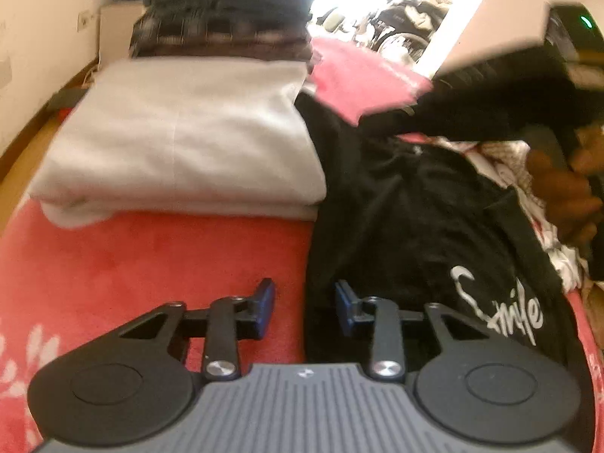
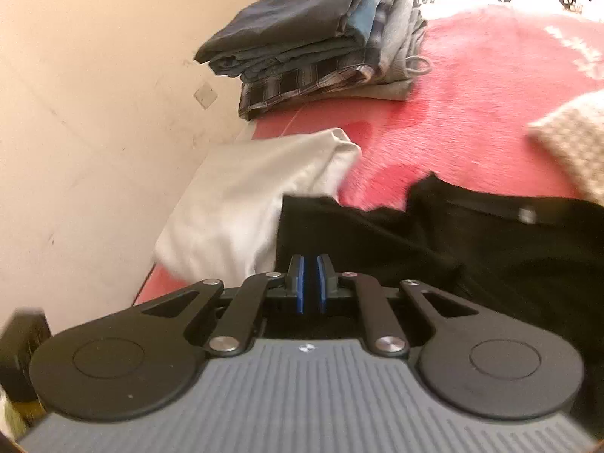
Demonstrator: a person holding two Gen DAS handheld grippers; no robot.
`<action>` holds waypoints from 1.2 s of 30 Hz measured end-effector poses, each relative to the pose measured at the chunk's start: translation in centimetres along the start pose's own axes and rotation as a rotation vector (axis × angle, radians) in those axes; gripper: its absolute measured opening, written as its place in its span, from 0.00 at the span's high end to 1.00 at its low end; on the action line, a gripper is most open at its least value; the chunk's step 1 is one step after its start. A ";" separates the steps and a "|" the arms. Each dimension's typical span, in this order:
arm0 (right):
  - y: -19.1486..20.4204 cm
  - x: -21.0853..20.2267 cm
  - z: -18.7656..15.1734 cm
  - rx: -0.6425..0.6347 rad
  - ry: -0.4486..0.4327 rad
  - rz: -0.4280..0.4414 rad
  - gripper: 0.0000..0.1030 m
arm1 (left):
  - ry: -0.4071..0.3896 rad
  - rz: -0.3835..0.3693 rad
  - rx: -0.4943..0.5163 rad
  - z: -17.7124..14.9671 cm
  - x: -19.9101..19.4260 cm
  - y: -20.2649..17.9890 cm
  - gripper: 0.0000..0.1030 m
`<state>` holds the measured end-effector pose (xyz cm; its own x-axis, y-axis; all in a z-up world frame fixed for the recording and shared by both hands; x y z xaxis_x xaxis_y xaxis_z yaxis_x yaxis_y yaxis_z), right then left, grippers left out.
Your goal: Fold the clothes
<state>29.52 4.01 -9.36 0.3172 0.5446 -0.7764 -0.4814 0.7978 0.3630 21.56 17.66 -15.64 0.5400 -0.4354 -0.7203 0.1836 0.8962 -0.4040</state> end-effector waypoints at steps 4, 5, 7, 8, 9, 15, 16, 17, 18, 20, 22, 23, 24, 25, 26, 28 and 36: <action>0.4 5.1 0.9 0.077 0.038 0.006 0.93 | -0.008 0.003 0.035 -0.5 -0.1 -0.4 0.73; 0.3 5.8 1.2 0.095 0.030 0.008 0.93 | -0.009 0.003 0.038 -0.6 -0.1 -0.5 0.74; -0.3 6.8 1.9 0.170 -0.005 0.021 0.93 | -0.011 0.000 0.045 -0.8 -0.3 -0.6 0.76; -0.6 7.1 2.4 0.210 -0.023 0.039 0.93 | -0.011 -0.001 0.047 -0.9 -0.3 -0.7 0.76; -1.0 7.0 2.8 0.242 -0.046 0.050 0.93 | -0.013 -0.002 0.048 -1.0 -0.4 -0.7 0.77; -3.5 3.5 4.5 0.301 -0.123 0.065 0.92 | -0.012 -0.001 0.067 -1.1 -0.5 -0.6 0.78; -3.9 2.5 4.6 0.290 -0.132 0.063 0.92 | -0.011 -0.002 0.070 -1.1 -0.5 -0.6 0.77; -4.5 1.6 4.8 0.280 -0.136 0.056 0.92 | -0.008 -0.004 0.071 -1.1 -0.5 -0.6 0.77; -5.1 0.3 4.9 0.269 -0.138 0.044 0.92 | -0.004 -0.007 0.072 -1.0 -0.6 -0.6 0.75; -6.5 -2.4 4.7 0.230 -0.130 0.016 0.91 | 0.008 -0.016 0.071 -1.2 -1.0 -0.5 0.64; -7.7 -5.8 4.2 0.169 -0.120 -0.015 0.90 | 0.027 -0.029 0.069 -1.6 -1.7 -0.4 0.49; -8.4 -7.7 3.4 0.135 -0.116 -0.028 0.89 | 0.040 -0.033 0.068 -1.9 -2.1 -0.5 0.47; -9.0 -9.5 2.7 0.101 -0.112 -0.040 0.82 | 0.057 -0.035 0.067 -2.2 -2.5 -0.5 0.45; -9.6 -11.4 1.9 0.065 -0.107 -0.054 0.77 | 0.074 -0.036 0.065 -2.6 -3.0 -0.4 0.43; -10.1 -13.4 0.6 0.026 -0.101 -0.068 0.76 | 0.092 -0.035 0.061 -3.0 -3.5 -0.4 0.43; -11.2 -17.2 -2.4 -0.038 -0.082 -0.086 0.72 | 0.140 -0.036 0.051 -4.0 -4.7 -0.3 0.42; -18.1 -25.5 -19.8 0.116 0.005 -0.181 0.60 | 0.348 0.005 0.032 -10.0 -8.7 -0.5 0.41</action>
<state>13.97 -29.46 -6.34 0.3854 0.3886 -0.8369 -0.3200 0.9070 0.2737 8.55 20.17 -14.79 0.2297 -0.4292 -0.8735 0.2104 0.8982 -0.3860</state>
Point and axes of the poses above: each gripper's, at about its wrist camera, not at the fingertips, and x roughly the way its jaws point, y to its left, z to its top, the point moved 6 cm from there along x, roughly the way its jaws point, and after that the axes turned 7 degrees about -z, right-handed, at the moved point
